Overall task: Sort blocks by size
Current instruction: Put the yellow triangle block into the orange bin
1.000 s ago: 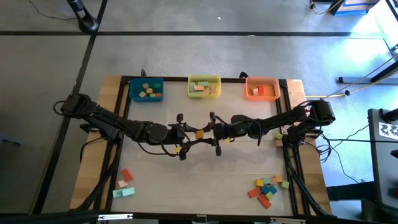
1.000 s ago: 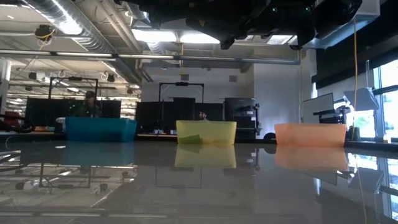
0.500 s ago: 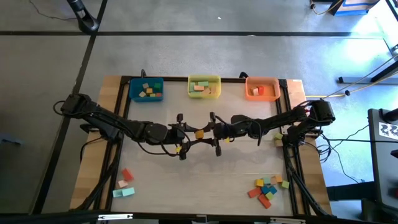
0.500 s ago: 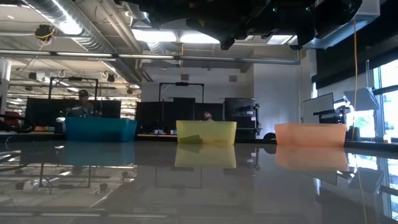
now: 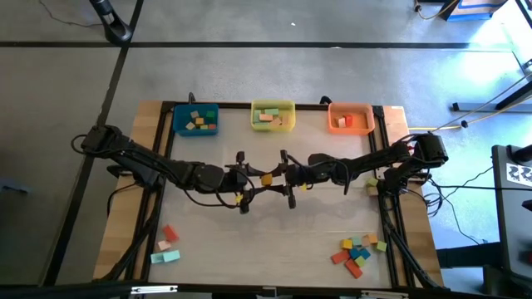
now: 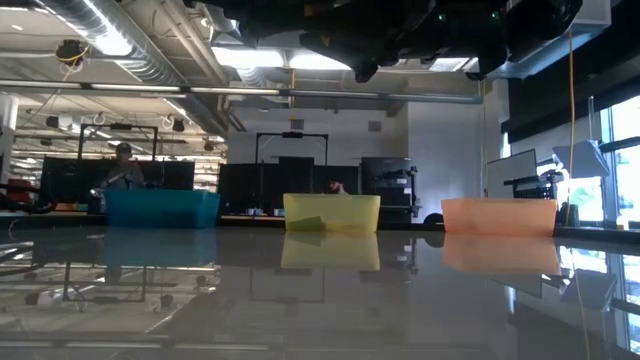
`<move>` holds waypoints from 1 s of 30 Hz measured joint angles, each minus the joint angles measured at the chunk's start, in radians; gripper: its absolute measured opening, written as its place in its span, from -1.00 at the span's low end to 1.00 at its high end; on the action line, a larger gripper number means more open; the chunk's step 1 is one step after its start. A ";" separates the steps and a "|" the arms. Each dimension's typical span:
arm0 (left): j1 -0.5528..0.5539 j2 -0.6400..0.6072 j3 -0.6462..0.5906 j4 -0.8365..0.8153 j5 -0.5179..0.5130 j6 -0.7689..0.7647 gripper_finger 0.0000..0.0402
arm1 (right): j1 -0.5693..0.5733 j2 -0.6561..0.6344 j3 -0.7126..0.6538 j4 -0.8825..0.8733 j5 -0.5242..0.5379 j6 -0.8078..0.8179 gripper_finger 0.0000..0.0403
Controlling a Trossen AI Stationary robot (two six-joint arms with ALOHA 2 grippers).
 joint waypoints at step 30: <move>0.010 -0.005 0.000 -0.013 0.016 -0.009 -0.09 | 0.000 -0.015 0.000 -0.035 0.003 -0.007 -0.34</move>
